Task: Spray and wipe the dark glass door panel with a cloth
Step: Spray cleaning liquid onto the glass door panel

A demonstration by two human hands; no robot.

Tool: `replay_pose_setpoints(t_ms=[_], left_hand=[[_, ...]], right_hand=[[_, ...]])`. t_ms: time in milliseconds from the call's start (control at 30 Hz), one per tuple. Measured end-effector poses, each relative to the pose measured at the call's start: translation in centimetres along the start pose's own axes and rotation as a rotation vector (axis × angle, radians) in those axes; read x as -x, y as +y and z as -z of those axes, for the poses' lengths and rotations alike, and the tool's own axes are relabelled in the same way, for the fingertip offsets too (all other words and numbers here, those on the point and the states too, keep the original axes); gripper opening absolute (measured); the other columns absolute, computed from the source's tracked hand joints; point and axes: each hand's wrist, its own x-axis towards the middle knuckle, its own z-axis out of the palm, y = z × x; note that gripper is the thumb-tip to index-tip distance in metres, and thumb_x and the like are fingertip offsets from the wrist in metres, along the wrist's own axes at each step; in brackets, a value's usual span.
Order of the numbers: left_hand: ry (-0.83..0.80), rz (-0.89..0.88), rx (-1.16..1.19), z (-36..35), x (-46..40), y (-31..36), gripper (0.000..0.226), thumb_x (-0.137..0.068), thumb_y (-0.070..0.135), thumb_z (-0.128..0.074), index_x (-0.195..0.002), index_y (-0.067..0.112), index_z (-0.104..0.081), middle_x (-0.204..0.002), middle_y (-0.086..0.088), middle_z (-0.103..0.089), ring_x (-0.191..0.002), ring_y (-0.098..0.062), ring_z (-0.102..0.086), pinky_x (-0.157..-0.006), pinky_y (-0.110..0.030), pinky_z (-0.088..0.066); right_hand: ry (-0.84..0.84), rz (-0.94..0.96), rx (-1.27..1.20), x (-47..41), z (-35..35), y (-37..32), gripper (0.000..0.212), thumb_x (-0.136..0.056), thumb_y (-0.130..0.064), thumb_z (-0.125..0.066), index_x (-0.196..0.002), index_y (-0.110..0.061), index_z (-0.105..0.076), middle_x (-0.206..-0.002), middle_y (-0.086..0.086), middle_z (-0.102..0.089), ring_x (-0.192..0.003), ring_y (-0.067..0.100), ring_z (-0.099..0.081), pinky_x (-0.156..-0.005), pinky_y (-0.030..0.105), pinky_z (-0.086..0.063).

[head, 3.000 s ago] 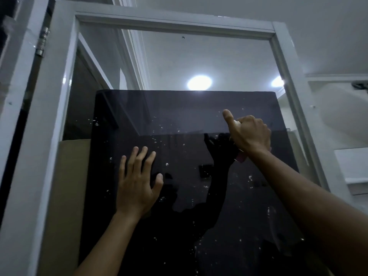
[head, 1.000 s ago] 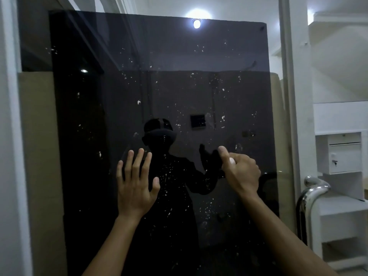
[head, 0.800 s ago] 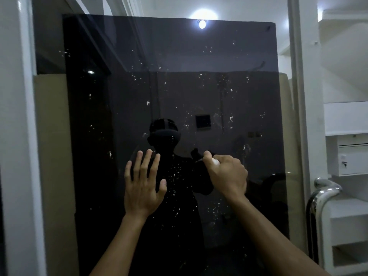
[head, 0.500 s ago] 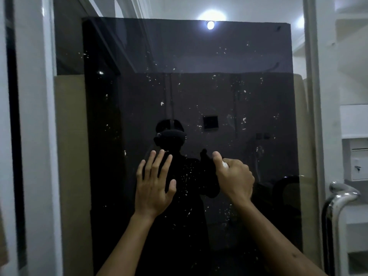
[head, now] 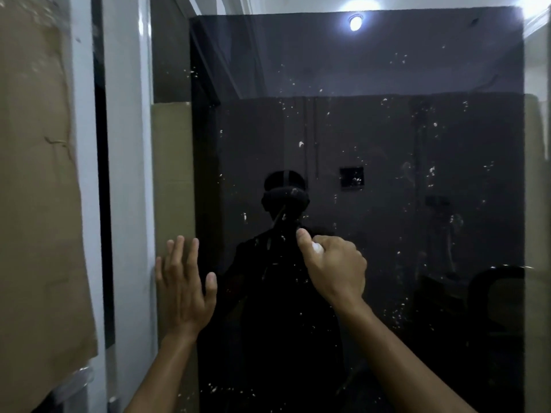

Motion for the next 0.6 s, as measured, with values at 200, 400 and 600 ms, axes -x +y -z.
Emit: replay_pose_setpoints(t_ms=[200,400,600], left_hand=[[0.003,-0.021,-0.004,-0.1,0.0,-0.4,0.068,-0.097,0.044,-0.029,-0.155,0.008,-0.035,-0.165,-0.016,-0.025,-0.155,-0.034,-0.019,-0.124,-0.056,-0.015],[-0.007,-0.032,0.016,-0.1,-0.1,-0.5,0.069,-0.097,0.045,-0.028,-0.156,0.01,-0.033,-0.166,-0.015,-0.022,-0.155,-0.033,-0.018,-0.124,-0.056,-0.014],[-0.016,-0.068,0.064,-0.1,2.8,-2.1,0.067,-0.097,0.043,-0.031,-0.155,0.01,-0.034,-0.164,-0.018,-0.023,-0.155,-0.034,-0.015,-0.124,-0.057,-0.014]], right_hand=[[0.033,-0.065,-0.051,0.6,-2.1,-2.2,0.059,-0.096,-0.052,-0.046,-0.046,-0.021,-0.037,-0.043,-0.008,-0.041,-0.041,0.01,-0.042,-0.058,0.032,-0.044],[0.051,-0.11,-0.059,2.0,-2.0,-1.6,0.065,-0.098,-0.062,-0.042,-0.051,-0.018,-0.035,-0.045,-0.008,-0.04,-0.042,0.011,-0.041,-0.053,0.027,-0.031],[0.03,-0.123,-0.06,7.3,-4.1,0.0,0.07,-0.087,-0.081,-0.027,-0.051,-0.021,-0.033,-0.044,-0.01,-0.037,-0.041,0.008,-0.037,-0.055,0.025,-0.032]])
